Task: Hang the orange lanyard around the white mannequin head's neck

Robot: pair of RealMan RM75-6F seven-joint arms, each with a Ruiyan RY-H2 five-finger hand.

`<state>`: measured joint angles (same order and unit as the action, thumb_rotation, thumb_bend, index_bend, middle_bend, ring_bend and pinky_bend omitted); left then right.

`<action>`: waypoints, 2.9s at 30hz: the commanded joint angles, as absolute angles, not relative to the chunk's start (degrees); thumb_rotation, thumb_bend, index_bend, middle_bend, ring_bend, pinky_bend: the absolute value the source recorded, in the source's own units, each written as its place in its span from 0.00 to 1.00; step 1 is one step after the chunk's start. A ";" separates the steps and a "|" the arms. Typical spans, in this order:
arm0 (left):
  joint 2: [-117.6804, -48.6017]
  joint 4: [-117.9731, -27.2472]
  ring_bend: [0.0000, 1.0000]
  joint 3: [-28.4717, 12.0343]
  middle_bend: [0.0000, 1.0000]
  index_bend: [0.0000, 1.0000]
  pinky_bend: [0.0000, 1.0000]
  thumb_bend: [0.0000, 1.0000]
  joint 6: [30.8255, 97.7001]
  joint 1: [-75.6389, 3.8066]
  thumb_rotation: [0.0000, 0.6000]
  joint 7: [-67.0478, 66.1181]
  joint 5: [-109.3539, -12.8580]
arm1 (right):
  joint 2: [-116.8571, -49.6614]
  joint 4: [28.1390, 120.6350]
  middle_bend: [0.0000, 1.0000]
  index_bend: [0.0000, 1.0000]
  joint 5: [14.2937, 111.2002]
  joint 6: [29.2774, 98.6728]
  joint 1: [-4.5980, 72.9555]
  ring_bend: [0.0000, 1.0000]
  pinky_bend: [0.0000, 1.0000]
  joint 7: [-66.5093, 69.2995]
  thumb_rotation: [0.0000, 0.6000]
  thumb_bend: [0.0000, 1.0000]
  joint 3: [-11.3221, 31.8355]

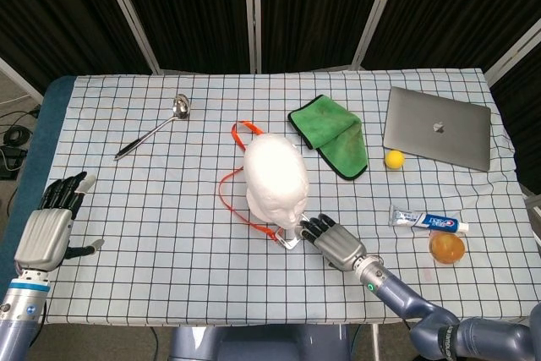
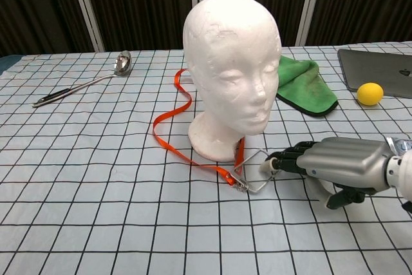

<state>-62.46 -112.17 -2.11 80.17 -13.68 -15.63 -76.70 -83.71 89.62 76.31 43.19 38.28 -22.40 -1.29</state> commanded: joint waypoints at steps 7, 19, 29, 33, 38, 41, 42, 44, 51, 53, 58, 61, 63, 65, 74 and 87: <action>-62.49 -112.39 0.00 -2.24 0.00 0.00 0.00 0.00 80.00 -13.45 1.00 -15.88 -77.08 | -79.03 94.76 0.10 0.11 79.31 45.24 36.51 0.00 0.05 -24.91 1.00 0.98 -5.70; -62.75 -112.78 0.00 -2.25 0.00 0.00 0.00 0.00 79.90 -13.16 1.00 -16.47 -77.53 | -76.33 98.89 0.10 0.11 84.26 45.23 35.68 0.00 0.06 -25.59 1.00 0.98 -10.09; -62.45 -112.81 0.00 -2.53 0.00 0.00 0.00 0.00 79.68 -12.98 1.00 -15.92 -77.58 | -75.07 102.54 0.11 0.12 88.66 45.23 34.99 0.00 0.07 -28.02 1.00 0.98 -13.42; -62.33 -112.86 0.00 -2.59 0.00 0.00 0.00 0.00 79.67 -12.89 1.00 -15.72 -77.75 | -74.43 103.80 0.11 0.12 89.27 44.81 34.86 0.00 0.07 -29.11 1.00 0.98 -14.26; -62.23 -112.90 0.00 -2.64 0.00 0.00 0.00 0.00 79.49 -12.81 1.00 -15.56 -77.89 | -73.76 104.34 0.12 0.13 91.08 46.72 34.40 0.00 0.08 -29.85 1.00 0.98 -13.89; -62.19 -112.88 0.00 -2.74 0.00 0.00 0.00 0.00 79.48 -12.77 1.00 -15.48 -77.86 | -73.55 103.94 0.12 0.13 93.29 49.19 34.03 0.00 0.08 -28.73 1.00 0.98 -13.24; -62.19 -112.88 0.00 -2.79 0.00 0.00 0.00 0.00 79.46 -12.75 1.00 -15.44 -77.81 | -73.46 103.79 0.12 0.13 94.03 50.02 33.94 0.00 0.08 -27.89 1.00 0.98 -12.98; -62.17 -112.89 0.00 -2.86 0.00 0.00 0.00 0.00 79.40 -12.75 1.00 -15.36 -77.73 | -73.25 103.51 0.12 0.13 94.94 51.47 33.94 0.00 0.08 -26.06 1.00 0.98 -12.17; -62.23 -112.95 0.00 -2.95 0.00 0.00 0.00 0.00 79.25 -12.71 1.00 -15.48 -77.79 | -74.30 100.18 0.12 0.13 93.52 50.75 35.68 0.00 0.08 -20.87 1.00 0.98 -8.51; -62.26 -112.92 0.00 -2.97 0.00 0.00 0.00 0.00 79.22 -12.72 1.00 -15.52 -77.77 | -74.73 99.53 0.12 0.13 92.64 50.03 36.02 0.00 0.08 -20.82 1.00 0.98 -7.91; -62.31 -112.76 0.00 -3.09 0.00 0.00 0.00 0.00 79.07 -12.74 1.00 -15.56 -77.55 | -77.12 96.22 0.13 0.13 87.78 46.52 37.05 0.00 0.08 -22.47 1.00 0.98 -5.90; -62.27 -112.58 0.00 -3.23 0.00 0.00 0.00 0.00 78.94 -12.79 1.00 -15.45 -77.45 | -77.83 95.42 0.14 0.15 86.07 45.65 37.00 0.00 0.08 -23.36 1.00 0.98 -5.77; -62.25 -112.50 0.00 -3.30 0.00 0.00 0.00 0.00 78.87 -12.79 1.00 -15.34 -77.33 | -77.79 95.26 0.15 0.17 85.69 45.34 36.97 0.00 0.08 -23.60 1.00 0.98 -5.96; -62.17 -112.45 0.00 -3.40 0.00 0.00 0.00 0.00 78.75 -12.83 1.00 -15.18 -77.21 | -77.47 95.17 0.16 0.18 85.72 45.22 36.94 0.00 0.08 -23.98 1.00 0.98 -6.30; -62.07 -112.69 0.00 -3.22 0.00 0.00 0.00 0.00 78.83 -12.64 1.00 -14.99 -77.84 | -74.41 96.71 0.19 0.20 88.39 46.73 36.13 0.00 0.09 -22.74 1.00 0.98 -8.32; -62.60 -112.97 0.00 -3.02 0.00 0.00 0.00 0.00 78.64 -12.63 1.00 -15.94 -78.03 | -71.48 98.16 0.19 0.20 96.08 50.04 34.72 0.00 0.10 -19.82 1.00 0.98 -12.25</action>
<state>-62.58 -112.96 -3.02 78.63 -12.63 -15.93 -78.02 -71.73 97.96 95.64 50.12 34.79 -20.05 -11.86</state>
